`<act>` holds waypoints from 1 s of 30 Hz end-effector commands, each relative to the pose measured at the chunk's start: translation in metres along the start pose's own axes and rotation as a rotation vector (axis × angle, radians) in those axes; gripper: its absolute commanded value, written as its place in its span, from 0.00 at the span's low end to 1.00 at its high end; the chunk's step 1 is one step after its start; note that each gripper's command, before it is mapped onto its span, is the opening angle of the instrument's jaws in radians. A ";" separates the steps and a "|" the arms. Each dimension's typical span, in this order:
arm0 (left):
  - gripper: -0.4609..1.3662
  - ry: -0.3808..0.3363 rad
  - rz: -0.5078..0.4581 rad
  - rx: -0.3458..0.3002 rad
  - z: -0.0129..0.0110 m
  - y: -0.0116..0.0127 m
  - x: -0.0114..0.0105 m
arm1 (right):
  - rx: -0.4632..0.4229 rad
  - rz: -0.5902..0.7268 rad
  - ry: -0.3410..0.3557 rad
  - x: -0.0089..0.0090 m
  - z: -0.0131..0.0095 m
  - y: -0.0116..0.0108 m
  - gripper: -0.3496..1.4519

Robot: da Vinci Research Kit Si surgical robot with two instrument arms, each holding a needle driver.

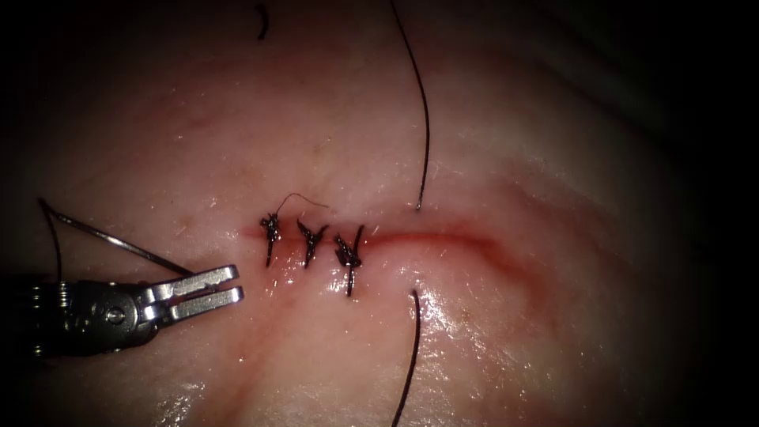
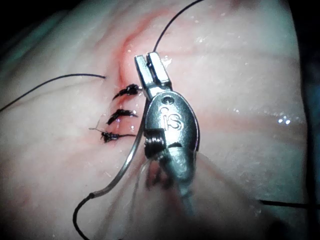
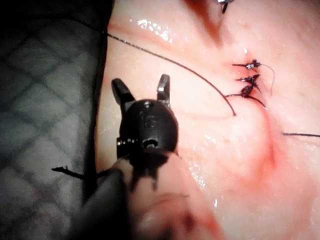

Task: Wound Closure
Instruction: Pull the suture through the tissue with the right gripper

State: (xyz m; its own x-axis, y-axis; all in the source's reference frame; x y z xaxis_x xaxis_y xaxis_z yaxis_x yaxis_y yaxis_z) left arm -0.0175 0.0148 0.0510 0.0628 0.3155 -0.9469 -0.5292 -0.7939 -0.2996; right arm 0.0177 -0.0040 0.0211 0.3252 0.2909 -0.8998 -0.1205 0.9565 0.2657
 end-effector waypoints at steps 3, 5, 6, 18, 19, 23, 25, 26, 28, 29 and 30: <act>0.06 -0.004 0.002 -0.004 0.0001 0.0002 -0.0001 | -0.059 0.007 0.003 -0.0007 -0.0014 0.0021 0.83; 0.06 -0.006 0.003 -0.004 0.0002 0.0003 -0.0002 | -0.088 0.016 -0.003 -0.0013 -0.0016 0.0037 0.81; 0.06 -0.004 0.004 -0.007 0.0002 0.0004 -0.0003 | -0.094 0.019 -0.009 -0.0016 -0.0015 0.0044 0.81; 0.06 -0.013 0.004 -0.013 -0.0001 0.0008 -0.0007 | -0.133 0.031 -0.031 -0.0068 0.0034 0.0117 0.81; 0.06 -0.013 0.004 -0.013 -0.0002 0.0008 -0.0007 | -0.131 0.030 -0.028 -0.0072 0.0039 0.0120 0.81; 0.06 -0.013 0.004 -0.016 -0.0005 0.0007 -0.0007 | -0.124 0.027 -0.016 -0.0079 0.0051 0.0125 0.81; 0.06 -0.013 0.004 -0.017 -0.0006 0.0006 -0.0006 | -0.119 0.018 -0.009 -0.0083 0.0058 0.0124 0.80; 0.06 -0.012 0.004 -0.017 -0.0006 0.0006 -0.0006 | -0.118 0.005 -0.008 -0.0085 0.0060 0.0124 0.80; 0.06 -0.012 0.004 -0.016 -0.0006 0.0006 -0.0006 | -0.118 -0.023 -0.013 -0.0090 0.0068 0.0122 0.80; 0.06 -0.013 0.004 -0.016 -0.0005 0.0006 -0.0006 | -0.112 -0.032 -0.020 -0.0094 0.0073 0.0121 0.80; 0.06 -0.013 0.004 -0.016 -0.0005 0.0007 -0.0006 | -0.110 -0.040 -0.024 -0.0097 0.0076 0.0120 0.79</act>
State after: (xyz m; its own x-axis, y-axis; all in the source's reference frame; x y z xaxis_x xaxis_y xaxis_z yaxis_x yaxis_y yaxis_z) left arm -0.0174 0.0138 0.0514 0.0495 0.3188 -0.9465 -0.5233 -0.7989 -0.2965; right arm 0.0204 0.0046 0.0360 0.3533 0.2548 -0.9002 -0.2114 0.9591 0.1885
